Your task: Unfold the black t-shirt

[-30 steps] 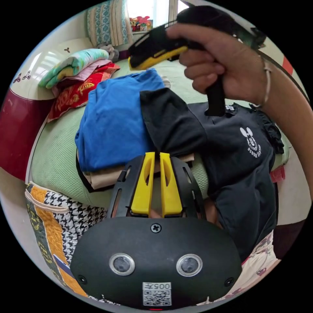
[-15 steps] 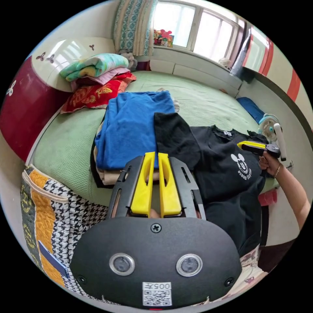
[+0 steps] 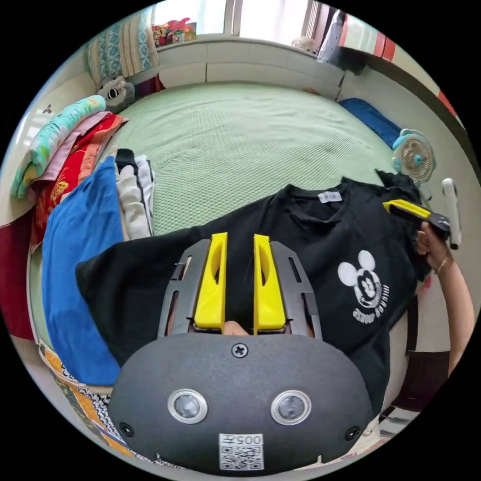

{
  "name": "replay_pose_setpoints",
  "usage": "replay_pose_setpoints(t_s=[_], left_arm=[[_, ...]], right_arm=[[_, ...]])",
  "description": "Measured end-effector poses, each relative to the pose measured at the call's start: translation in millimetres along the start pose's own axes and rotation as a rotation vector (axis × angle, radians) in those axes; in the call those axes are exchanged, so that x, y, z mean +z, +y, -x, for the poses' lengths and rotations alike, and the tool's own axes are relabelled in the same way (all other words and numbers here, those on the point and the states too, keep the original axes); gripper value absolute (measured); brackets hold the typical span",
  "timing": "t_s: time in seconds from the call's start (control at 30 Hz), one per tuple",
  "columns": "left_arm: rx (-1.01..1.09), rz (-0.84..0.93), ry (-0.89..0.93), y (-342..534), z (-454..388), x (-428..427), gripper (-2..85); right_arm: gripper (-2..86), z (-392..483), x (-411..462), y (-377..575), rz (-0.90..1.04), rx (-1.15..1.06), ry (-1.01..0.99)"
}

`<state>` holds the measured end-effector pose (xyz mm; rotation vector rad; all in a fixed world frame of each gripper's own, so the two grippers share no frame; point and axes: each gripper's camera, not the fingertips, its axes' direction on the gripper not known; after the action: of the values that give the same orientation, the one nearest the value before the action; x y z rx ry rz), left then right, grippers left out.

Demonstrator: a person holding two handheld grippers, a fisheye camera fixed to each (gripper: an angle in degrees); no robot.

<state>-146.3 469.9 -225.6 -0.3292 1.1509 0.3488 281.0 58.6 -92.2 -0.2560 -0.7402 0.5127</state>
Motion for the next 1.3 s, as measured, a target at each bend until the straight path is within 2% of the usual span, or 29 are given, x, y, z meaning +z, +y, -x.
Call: replay_pose_setpoints(t_s=[0.1, 0.23, 0.43, 0.63, 0.77, 0.87, 0.93, 1.0, 1.13, 1.2, 1.3], left_arm=[[-0.005, 0.061, -0.183, -11.9, -15.9, 43.2, 4.6], [0.013, -0.012, -0.243, -34.3, -28.8, 63.8, 1.4], [0.010, 0.007, -0.233, -101.6, -26.5, 95.1, -0.1], [0.041, 0.006, -0.305, -155.5, -36.4, 124.1, -0.1], [-0.012, 0.017, -0.261, -166.4, -34.7, 125.7, 0.5], [-0.004, -0.020, -0.164, -145.2, -39.2, 99.5, 2.4], [0.068, -0.105, -0.132, -100.4, -52.2, 59.3, 3.7], [0.133, -0.111, -0.105, -54.4, -63.7, 32.0, 5.8], [0.140, -0.032, 0.010, 57.5, -78.9, 2.9, 6.8], [0.121, 0.007, 0.013, 95.1, -82.7, 1.9, 6.8], [0.094, 0.038, 0.025, 133.8, -85.9, 1.6, 6.8]], right_arm=[[8.5, -7.2, 28.0, -10.1, 0.073, 0.044, 0.036], [7.2, -13.3, 48.3, -20.0, 0.017, 0.075, 0.064], [5.9, -39.2, 71.6, -57.7, 0.009, 0.135, 0.007], [6.0, -54.6, 95.7, -97.3, 0.017, 0.150, 0.008], [5.8, -63.7, 100.6, -106.6, 0.048, 0.176, 0.008], [6.1, -70.6, 77.3, -84.1, 0.027, 0.151, -0.072], [6.7, -72.7, 47.5, -50.9, -0.052, 0.101, -0.144], [7.5, -72.6, 17.9, -3.9, -0.094, 0.024, -0.177], [8.1, -83.4, -31.1, 131.5, -0.061, -0.024, -0.218], [7.7, -90.9, -37.7, 180.9, -0.019, -0.018, -0.192], [7.5, -108.6, -40.0, 241.1, 0.054, 0.079, -0.181]])
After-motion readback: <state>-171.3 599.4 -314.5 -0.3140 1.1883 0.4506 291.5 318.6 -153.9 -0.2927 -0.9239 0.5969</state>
